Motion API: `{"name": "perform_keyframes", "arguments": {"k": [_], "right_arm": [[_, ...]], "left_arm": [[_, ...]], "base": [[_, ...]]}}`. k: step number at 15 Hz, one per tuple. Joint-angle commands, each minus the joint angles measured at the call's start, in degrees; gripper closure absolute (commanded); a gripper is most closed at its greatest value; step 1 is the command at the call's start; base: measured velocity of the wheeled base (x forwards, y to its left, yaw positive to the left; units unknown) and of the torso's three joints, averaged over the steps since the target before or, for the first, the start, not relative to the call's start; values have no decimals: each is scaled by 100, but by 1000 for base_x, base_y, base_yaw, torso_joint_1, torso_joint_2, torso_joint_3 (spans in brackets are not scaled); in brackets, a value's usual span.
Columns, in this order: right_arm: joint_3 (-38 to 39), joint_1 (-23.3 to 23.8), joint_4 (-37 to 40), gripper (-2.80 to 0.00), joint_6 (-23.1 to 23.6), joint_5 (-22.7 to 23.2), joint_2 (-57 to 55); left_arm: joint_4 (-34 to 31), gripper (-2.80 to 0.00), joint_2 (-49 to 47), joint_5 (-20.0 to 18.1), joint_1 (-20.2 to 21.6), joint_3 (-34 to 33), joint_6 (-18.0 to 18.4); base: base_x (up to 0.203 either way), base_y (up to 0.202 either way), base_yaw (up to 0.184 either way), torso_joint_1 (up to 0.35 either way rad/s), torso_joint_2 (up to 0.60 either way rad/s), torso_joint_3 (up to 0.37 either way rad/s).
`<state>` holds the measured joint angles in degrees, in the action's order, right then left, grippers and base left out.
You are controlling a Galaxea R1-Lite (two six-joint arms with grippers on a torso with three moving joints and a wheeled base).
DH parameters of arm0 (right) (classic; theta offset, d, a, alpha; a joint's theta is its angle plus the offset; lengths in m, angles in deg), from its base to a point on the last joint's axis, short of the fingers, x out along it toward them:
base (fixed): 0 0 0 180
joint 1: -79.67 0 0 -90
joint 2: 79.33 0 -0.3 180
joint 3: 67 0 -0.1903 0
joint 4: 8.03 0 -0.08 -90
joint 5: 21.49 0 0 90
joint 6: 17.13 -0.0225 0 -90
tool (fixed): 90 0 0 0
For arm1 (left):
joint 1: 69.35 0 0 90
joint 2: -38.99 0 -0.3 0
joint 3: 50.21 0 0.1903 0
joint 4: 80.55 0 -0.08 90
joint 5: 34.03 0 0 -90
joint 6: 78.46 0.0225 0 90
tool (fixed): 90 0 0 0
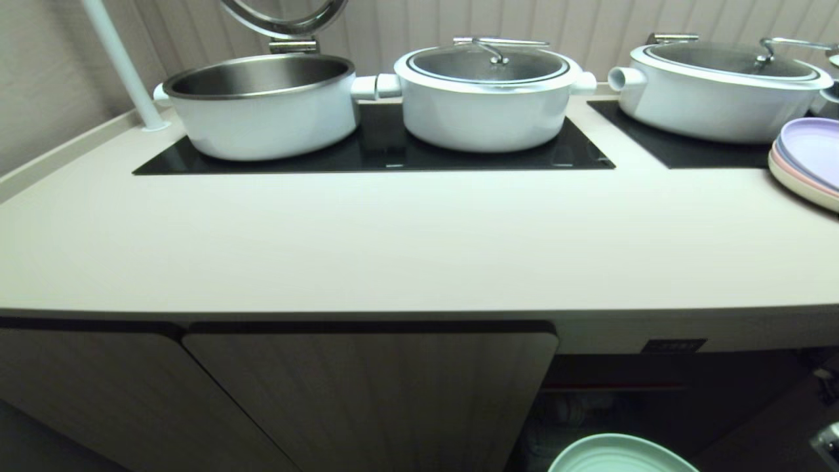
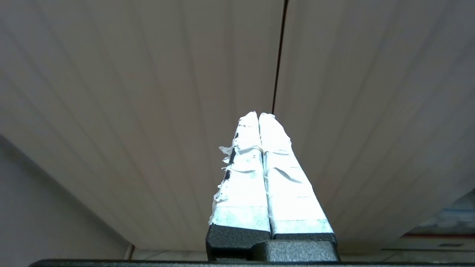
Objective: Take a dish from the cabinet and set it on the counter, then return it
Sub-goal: Place it on the table
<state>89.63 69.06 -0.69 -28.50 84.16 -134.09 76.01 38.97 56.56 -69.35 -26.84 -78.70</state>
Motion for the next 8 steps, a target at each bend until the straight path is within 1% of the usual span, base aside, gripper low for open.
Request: {"name": "perform_keyframes", "arguments": {"k": [1,3,8], "right_arm": [[0,-2,-14,0,-5,17,-67],[0,-2,-5,0,82,17,-79],[-18,-2,-14,0,100,43,-105]], "left_arm": [[7,0,2,2,0,0,-2],[0,0,2,2,0,0,-2],[6,0,2,2,0,0,-2]], "base": [[0,0,0,246,-515,-296],[0,0,0,242,-537,-289],[0,0,0,260,-560,-302]]}}
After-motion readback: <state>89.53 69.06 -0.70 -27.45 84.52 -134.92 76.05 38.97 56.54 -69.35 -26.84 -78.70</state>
